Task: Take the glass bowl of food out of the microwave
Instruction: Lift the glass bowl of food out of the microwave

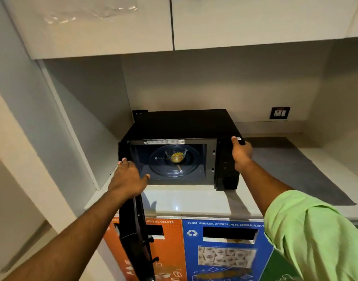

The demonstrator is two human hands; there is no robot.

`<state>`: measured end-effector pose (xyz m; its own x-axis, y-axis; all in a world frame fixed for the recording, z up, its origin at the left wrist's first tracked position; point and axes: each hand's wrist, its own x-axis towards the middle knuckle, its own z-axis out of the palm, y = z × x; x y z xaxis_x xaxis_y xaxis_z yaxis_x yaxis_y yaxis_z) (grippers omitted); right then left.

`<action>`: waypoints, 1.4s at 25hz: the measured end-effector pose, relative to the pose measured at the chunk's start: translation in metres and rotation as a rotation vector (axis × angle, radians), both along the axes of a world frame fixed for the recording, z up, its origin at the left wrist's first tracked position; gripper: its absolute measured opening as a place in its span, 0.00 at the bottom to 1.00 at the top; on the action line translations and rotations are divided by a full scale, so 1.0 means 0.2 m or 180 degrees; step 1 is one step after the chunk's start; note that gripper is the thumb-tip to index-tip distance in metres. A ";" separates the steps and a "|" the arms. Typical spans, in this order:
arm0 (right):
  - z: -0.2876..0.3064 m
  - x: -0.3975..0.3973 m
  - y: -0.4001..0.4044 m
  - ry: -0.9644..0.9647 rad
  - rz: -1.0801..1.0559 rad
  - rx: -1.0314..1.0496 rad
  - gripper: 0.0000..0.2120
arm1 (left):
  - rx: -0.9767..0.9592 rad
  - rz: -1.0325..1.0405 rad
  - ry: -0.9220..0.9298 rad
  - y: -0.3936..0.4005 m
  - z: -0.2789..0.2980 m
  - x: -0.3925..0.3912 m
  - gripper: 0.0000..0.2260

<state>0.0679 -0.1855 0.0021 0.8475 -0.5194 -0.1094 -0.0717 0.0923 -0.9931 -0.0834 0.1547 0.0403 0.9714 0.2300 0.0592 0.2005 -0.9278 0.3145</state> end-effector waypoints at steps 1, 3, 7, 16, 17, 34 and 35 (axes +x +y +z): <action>0.00 0.00 0.00 0.0003 -0.0003 -0.0026 0.25 | 0.0172 0.0053 0.0099 0.02 0.00 0.00 0.35; -0.01 0.00 -0.01 0.0031 0.0001 -0.0101 0.25 | 0.0390 0.0135 0.0136 0.05 0.01 0.01 0.34; -0.03 -0.01 -0.02 0.0045 0.0089 -0.0201 0.25 | 0.0724 0.0408 0.0306 0.03 -0.03 0.03 0.44; -0.04 0.00 -0.06 0.0088 0.0212 -0.0441 0.23 | 0.1428 0.0603 -0.0072 0.06 -0.19 -0.02 0.47; -0.03 -0.01 -0.06 0.0096 0.0223 -0.0447 0.24 | 0.1491 0.0564 -0.0085 0.08 -0.20 -0.03 0.47; -0.30 -0.49 0.35 0.0662 0.1191 -0.0477 0.26 | 0.0286 -0.0107 -0.0341 0.01 -0.42 -0.17 0.42; -0.31 -0.50 0.38 0.0684 0.1273 -0.0484 0.27 | 0.0148 -0.0121 -0.0314 -0.01 -0.44 -0.16 0.42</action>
